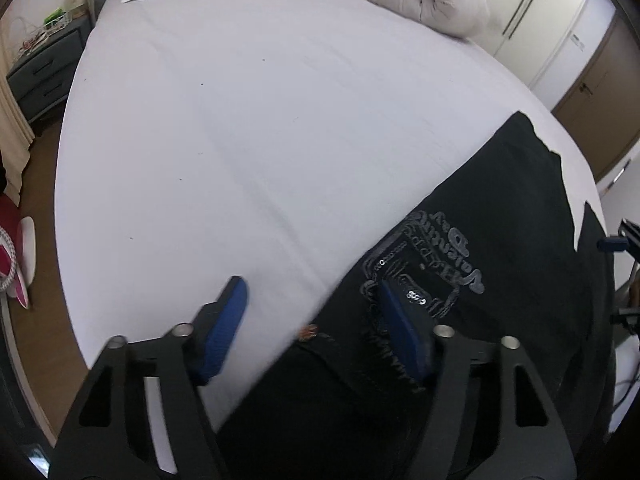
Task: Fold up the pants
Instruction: 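Grasp the jeans waistband with the left tool while the right tool grasps the waistband too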
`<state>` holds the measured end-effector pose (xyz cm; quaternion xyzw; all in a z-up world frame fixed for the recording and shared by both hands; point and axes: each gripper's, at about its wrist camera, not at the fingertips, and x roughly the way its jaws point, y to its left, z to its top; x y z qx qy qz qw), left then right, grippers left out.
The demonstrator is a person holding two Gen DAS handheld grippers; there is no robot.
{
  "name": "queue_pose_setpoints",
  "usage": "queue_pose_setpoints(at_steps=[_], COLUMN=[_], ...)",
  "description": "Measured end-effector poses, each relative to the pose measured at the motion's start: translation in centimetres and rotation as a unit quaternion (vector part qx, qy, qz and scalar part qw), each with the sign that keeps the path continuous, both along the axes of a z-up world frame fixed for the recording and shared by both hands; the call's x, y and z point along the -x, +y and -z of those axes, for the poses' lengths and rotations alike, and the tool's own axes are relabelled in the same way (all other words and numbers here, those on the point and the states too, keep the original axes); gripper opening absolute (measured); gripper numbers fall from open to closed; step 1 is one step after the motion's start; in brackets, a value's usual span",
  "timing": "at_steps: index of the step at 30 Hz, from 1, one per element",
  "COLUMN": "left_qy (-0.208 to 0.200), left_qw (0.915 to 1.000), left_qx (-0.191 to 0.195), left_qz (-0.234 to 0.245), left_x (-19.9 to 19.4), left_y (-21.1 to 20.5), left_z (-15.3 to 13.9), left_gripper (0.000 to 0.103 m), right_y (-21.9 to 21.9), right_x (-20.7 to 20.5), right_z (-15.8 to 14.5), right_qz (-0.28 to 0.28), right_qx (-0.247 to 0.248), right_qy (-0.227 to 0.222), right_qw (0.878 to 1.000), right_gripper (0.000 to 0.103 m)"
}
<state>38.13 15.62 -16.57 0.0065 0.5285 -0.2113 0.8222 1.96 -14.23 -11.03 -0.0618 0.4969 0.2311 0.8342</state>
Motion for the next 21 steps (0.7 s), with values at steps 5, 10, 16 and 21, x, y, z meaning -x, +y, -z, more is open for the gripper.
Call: queue_pose_setpoints(at_steps=[5, 10, 16, 21], left_qy=[0.018, 0.030, 0.013, -0.051], left_qw=[0.9995, 0.9985, 0.9985, 0.9958], left_qx=[-0.020, -0.038, -0.048, -0.076], left_qz=[0.018, 0.028, 0.020, -0.002], left_x=[0.1, 0.2, 1.0, 4.8], left_y=[0.2, -0.1, -1.3, -2.6], left_z=[0.1, 0.1, -0.4, -1.7], left_gripper=[0.035, 0.031, 0.011, 0.010], right_y=[1.3, 2.4, 3.4, 4.3], right_x=[-1.8, -2.9, -4.9, -8.3], right_z=[0.2, 0.3, 0.4, 0.3], right_qz=[-0.019, -0.033, -0.058, -0.088], right_qx=[-0.014, -0.020, 0.001, 0.032], right_qy=[0.008, 0.011, 0.005, -0.014], right_qw=[1.000, 0.999, 0.998, 0.996], right_gripper=[0.080, 0.076, 0.069, 0.064])
